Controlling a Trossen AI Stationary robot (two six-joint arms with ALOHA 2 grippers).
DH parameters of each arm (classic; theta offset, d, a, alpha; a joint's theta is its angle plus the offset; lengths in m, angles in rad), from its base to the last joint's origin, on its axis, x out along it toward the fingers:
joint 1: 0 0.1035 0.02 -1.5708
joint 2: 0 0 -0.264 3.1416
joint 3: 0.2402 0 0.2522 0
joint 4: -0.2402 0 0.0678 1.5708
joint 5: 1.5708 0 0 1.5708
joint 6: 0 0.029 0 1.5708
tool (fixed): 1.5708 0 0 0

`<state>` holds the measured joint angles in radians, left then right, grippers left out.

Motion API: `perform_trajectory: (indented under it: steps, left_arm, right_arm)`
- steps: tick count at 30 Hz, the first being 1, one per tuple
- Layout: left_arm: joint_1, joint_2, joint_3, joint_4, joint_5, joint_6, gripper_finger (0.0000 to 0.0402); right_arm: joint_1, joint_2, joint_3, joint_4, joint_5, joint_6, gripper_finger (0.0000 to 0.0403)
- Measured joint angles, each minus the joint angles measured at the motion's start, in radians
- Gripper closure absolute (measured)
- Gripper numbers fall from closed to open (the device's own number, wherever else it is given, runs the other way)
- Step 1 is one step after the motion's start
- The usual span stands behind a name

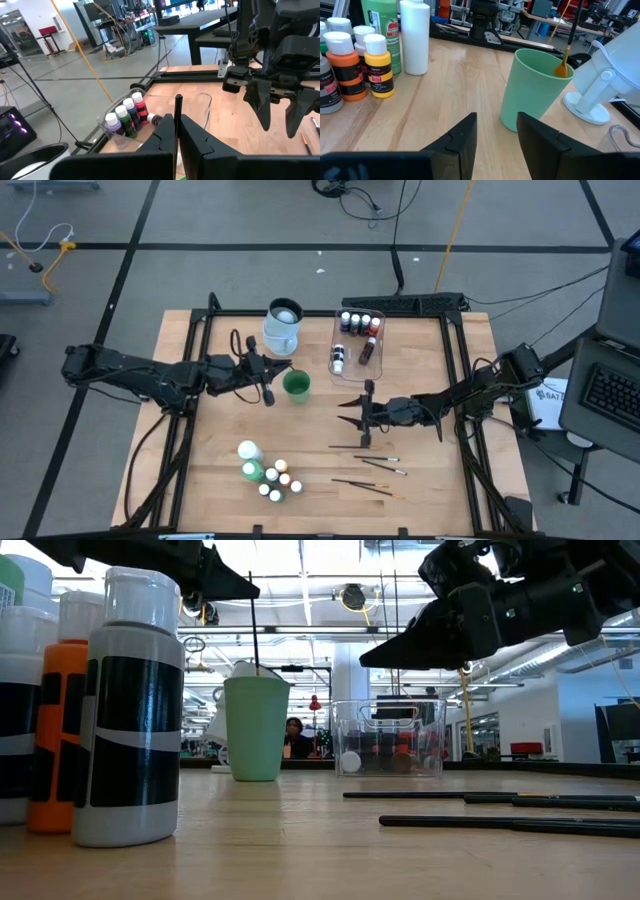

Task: Pick & Place Paint Supplies
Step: Put the gold paintbrush into the green cup

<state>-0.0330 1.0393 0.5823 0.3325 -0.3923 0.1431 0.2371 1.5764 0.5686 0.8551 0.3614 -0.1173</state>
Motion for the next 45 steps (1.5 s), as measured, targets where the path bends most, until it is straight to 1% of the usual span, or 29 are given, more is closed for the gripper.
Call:
perform_trajectory:
  steps: [8, 10, 13, 17, 22, 25, 29, 33, 45]
  left_arm:
    - [0.000, 0.001, 0.000, -0.021, 0.000, -0.009, 0.0401]
    - [0.000, 0.017, 0.000, -0.028, 0.000, -0.022, 0.0401]
    - [0.000, 0.059, 0.000, -0.037, 0.000, -0.049, 0.0401]
    - [0.000, 0.137, 0.000, -0.011, 0.000, -0.073, 0.0401]
    - [0.003, 0.235, 0.000, 0.061, 0.000, -0.078, 0.0401]
    - [0.020, 0.293, 0.000, 0.117, 0.012, -0.089, 0.0401]
    - [0.049, 0.349, 0.000, 0.142, 0.043, -0.135, 0.0401]
    - [0.068, 0.390, 0.000, 0.145, 0.048, -0.139, 0.0401]
    - [0.079, 0.399, 0.001, 0.140, 0.048, -0.126, 0.0397]
  right_arm:
    - [0.000, 0.000, 0.000, -0.002, 0.000, -0.008, 0.0271]
    - [0.000, 0.000, 0.000, -0.001, 0.000, -0.018, 0.0271]
    - [0.000, 0.000, 0.000, 0.001, 0.000, -0.018, 0.0271]
    - [0.000, 0.000, 0.000, 0.002, 0.000, -0.015, 0.0271]
    - [0.000, 0.000, 0.000, 0.003, 0.000, -0.017, 0.0271]
    - [0.000, 0.000, 0.000, 0.016, 0.002, -0.030, 0.0271]
    - [0.000, 0.000, 0.000, 0.038, 0.001, -0.029, 0.0271]
    - [0.000, 0.000, 0.000, 0.031, 0.001, -0.028, 0.0271]
    - [-0.002, 0.000, 0.000, 0.029, 0.001, -0.053, 0.0271]
